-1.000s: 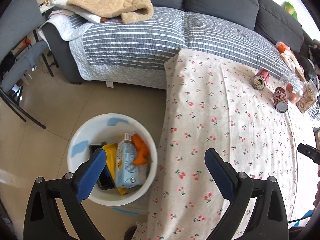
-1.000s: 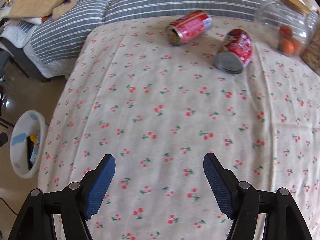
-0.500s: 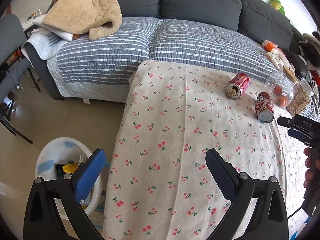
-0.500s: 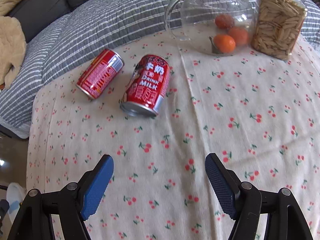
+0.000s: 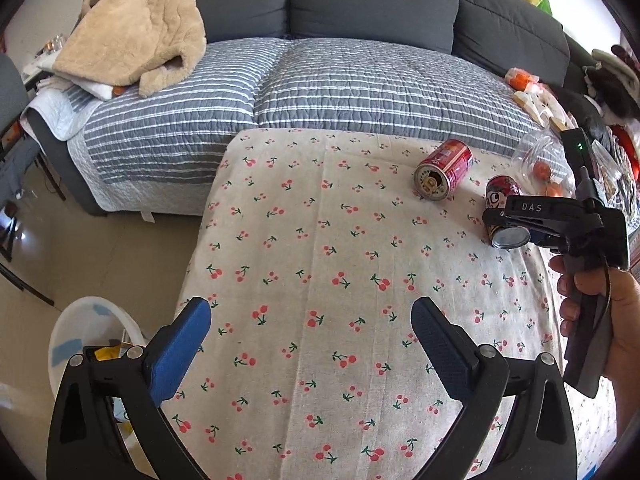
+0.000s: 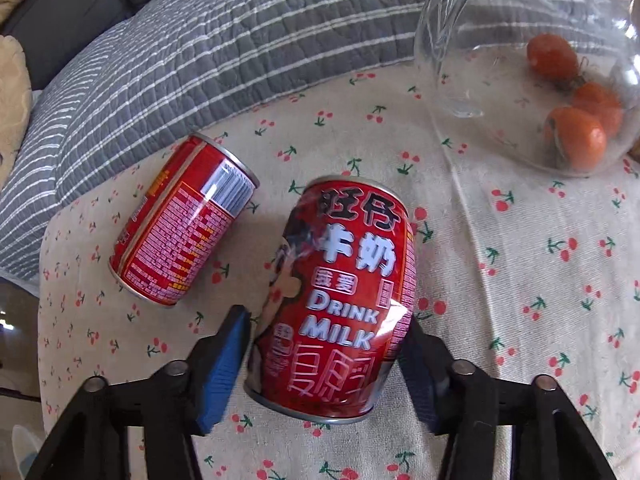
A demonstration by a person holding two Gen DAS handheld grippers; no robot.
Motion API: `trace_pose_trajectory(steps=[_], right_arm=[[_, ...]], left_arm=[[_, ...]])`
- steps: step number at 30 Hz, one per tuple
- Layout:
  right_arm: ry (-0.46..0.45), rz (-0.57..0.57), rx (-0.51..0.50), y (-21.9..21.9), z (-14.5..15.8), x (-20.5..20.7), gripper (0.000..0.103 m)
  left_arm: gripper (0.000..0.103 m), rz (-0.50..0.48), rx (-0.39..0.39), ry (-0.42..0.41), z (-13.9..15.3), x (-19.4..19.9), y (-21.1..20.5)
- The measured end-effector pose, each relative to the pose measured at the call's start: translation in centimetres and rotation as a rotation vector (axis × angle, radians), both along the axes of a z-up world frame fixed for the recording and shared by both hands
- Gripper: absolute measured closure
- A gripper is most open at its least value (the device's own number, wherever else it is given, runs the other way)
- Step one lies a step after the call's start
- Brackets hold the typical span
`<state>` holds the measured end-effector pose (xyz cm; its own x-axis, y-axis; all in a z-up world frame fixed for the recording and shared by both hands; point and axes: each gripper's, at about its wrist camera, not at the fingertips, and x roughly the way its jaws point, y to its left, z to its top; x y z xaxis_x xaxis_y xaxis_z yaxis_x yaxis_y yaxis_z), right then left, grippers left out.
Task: Collect trash
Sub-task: 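Grasp the red Drink Milk can with the right tool while the left tool grasps the other red can, then carry both red cans over the white bin and release them with both tools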
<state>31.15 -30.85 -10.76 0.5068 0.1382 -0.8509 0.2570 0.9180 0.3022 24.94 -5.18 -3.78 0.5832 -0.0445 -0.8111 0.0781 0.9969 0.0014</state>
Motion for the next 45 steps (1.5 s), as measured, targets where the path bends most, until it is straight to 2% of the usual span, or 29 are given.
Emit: trace_pose_trajectory(steps=[5, 7, 11, 15, 17, 21, 23, 26, 27, 28, 32, 37, 40, 45], right_arm=[[-0.008, 0.055, 0.022, -0.4, 1.0, -2.5, 0.05], [-0.031, 0.083, 0.031, -1.0, 1.9, -4.1, 0.051], [-0.024, 0.1, -0.031, -3.3, 3.3, -6.4, 0.051], [-0.013, 0.121, -0.064, -5.9, 3.9, -7.9, 0.051], [-0.012, 0.146, -0.074, -6.8, 3.7, -8.4, 0.051], [0.013, 0.164, -0.078, -8.4, 2.2, -8.7, 0.051], [0.012, 0.179, -0.068, -8.7, 1.5, -8.5, 0.051], [0.001, 0.197, -0.048, -9.1, 1.0, -8.4, 0.051], [-0.004, 0.202, -0.047, -9.0, 1.0, -8.3, 0.051], [-0.006, 0.205, -0.05, -8.9, 1.0, -8.2, 0.051], [-0.001, 0.204, -0.058, -8.5, 1.3, -8.2, 0.051], [0.01, 0.211, -0.075, -7.2, 2.0, -9.4, 0.051], [0.023, 0.208, -0.089, -5.4, 3.1, -10.6, 0.051], [0.019, 0.237, -0.121, -1.2, 5.9, -13.3, 0.051]], left_arm=[[0.002, -0.052, 0.052, 0.016, -0.5, 1.6, -2.2], [0.002, -0.085, 0.034, 0.055, -1.0, 3.0, -3.6], [0.002, -0.19, 0.054, 0.067, -1.4, 6.7, -7.4], [0.003, -0.215, -0.029, 0.077, -2.2, 11.7, -9.6], [0.007, -0.24, -0.04, 0.075, -2.7, 13.9, -11.0], [0.009, -0.36, 0.063, 0.003, -3.6, 16.3, -14.4], [0.012, -0.402, 0.084, -0.011, -4.1, 17.0, -15.2], [0.028, -0.438, 0.063, 0.017, -5.3, 17.9, -15.6], [0.04, -0.442, 0.056, 0.027, -5.6, 17.9, -15.6], [0.044, -0.439, 0.053, 0.031, -5.9, 17.8, -15.5], [0.045, -0.413, 0.0, 0.02, -5.2, 16.1, -14.1], [0.048, -0.392, -0.037, -0.018, -2.2, 11.2, -11.3], [0.048, -0.37, -0.044, -0.024, -0.3, 8.2, -8.9], [0.048, -0.295, -0.12, -0.019, 1.2, 2.7, -3.9]])
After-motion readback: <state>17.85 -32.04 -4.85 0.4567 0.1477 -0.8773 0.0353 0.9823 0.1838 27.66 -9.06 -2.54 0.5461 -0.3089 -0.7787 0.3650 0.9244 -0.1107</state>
